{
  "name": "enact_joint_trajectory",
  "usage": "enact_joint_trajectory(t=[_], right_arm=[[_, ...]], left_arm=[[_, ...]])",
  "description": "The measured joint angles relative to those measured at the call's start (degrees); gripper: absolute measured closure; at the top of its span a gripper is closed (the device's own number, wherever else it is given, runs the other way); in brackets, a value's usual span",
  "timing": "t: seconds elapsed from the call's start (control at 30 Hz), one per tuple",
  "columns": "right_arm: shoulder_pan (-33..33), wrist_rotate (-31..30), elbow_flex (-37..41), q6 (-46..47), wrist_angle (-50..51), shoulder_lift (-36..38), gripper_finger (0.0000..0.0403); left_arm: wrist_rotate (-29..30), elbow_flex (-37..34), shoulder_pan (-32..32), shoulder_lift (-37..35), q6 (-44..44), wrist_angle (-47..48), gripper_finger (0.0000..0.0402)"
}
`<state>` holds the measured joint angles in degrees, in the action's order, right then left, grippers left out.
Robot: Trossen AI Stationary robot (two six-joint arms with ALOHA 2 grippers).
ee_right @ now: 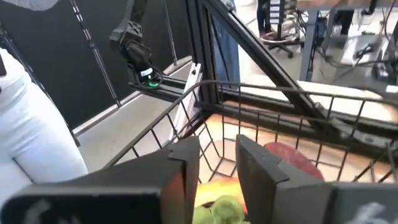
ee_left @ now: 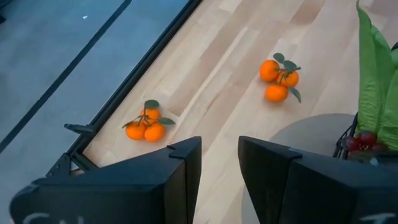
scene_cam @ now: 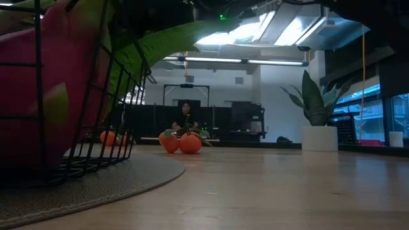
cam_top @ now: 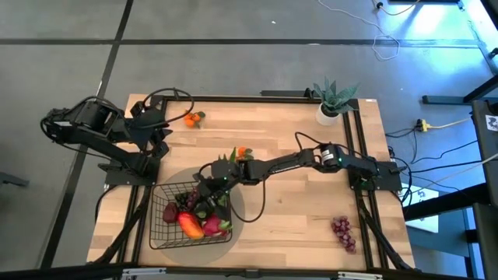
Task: Build produce basket
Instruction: Put the orange tangerine into the black wire basket
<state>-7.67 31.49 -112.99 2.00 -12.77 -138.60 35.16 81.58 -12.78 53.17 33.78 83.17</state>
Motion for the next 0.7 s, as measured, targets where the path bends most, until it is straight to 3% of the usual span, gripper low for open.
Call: enact_joint_trajectory(t=[0.3, 0.7], right_arm=[[0.56, -3.49, -0.09, -5.32, 2.19, 3.65, 0.0314], [1.14, -22.65, -0.11, -14.45, 17.66, 14.69, 0.0314]], left_arm=[[-0.13, 0.02, 0.0, 0.0, 0.15, 0.86, 0.0308], [-0.12, 0.02, 0.0, 0.01, 0.45, 0.84, 0.0308]])
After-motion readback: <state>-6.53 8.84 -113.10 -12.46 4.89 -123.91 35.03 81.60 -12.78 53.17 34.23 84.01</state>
